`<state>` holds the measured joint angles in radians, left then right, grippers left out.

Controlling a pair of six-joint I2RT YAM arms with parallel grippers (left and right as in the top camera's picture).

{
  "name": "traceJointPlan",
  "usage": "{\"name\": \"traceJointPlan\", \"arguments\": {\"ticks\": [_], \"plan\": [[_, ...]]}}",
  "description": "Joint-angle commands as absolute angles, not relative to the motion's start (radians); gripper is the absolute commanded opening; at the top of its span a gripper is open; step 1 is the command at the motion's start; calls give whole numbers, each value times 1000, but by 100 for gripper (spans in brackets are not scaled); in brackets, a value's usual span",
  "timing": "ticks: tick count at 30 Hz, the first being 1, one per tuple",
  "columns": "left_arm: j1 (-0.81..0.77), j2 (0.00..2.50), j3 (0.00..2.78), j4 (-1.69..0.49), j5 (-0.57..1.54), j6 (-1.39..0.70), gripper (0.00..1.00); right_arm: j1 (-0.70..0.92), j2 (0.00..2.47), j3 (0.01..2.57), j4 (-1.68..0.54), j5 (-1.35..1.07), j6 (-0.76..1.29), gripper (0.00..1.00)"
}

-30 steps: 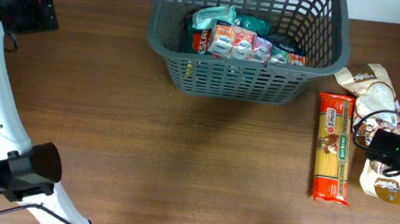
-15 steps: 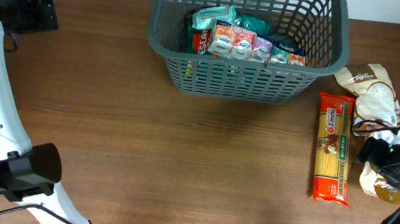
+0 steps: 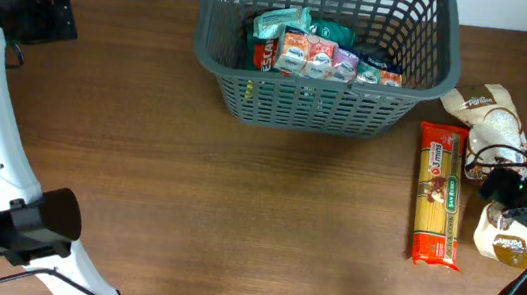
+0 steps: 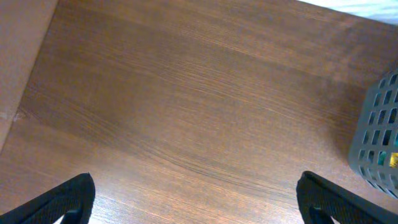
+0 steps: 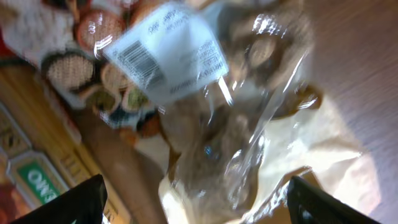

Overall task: Pack container
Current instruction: 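Reach the right gripper to the dried-mushroom bag and grasp it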

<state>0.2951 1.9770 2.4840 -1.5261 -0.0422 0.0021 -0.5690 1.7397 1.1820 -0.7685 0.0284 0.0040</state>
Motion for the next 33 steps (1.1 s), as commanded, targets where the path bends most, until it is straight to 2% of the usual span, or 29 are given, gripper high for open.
{"name": "traceJointPlan", "arguments": {"ticks": [1,18,21,24,27,29,30,32,33], "plan": [[299,1981,2483,-1527,-49,-11,99,-572,1742,1199,-743,64,17,90],[299,1981,2483,-1527,-49,-11,99,-571,1825,1199,-734,65,43,91],[299,1981,2483,-1527,-49,-11,99,-570,1846,1199,-734,65,43,88],[299,1981,2483,-1527,-49,-11,99,-570,1863,1199,-732,64,43,77],[299,1981,2483,-1527,-49,-11,99,-571,1877,1199,-733,64,43,77],[299,1981,2483,-1527,-49,-11,99,-571,1880,1199,-733,64,56,72],[299,1981,2483,-1527,-49,-11,99,-571,1880,1199,-733,64,66,66],[299,1981,2483,-1527,-49,-11,99,-570,1880,1199,-733,60,88,50],[299,1981,2483,-1527,-49,-11,99,-570,1880,1199,-733,54,88,31]]}}
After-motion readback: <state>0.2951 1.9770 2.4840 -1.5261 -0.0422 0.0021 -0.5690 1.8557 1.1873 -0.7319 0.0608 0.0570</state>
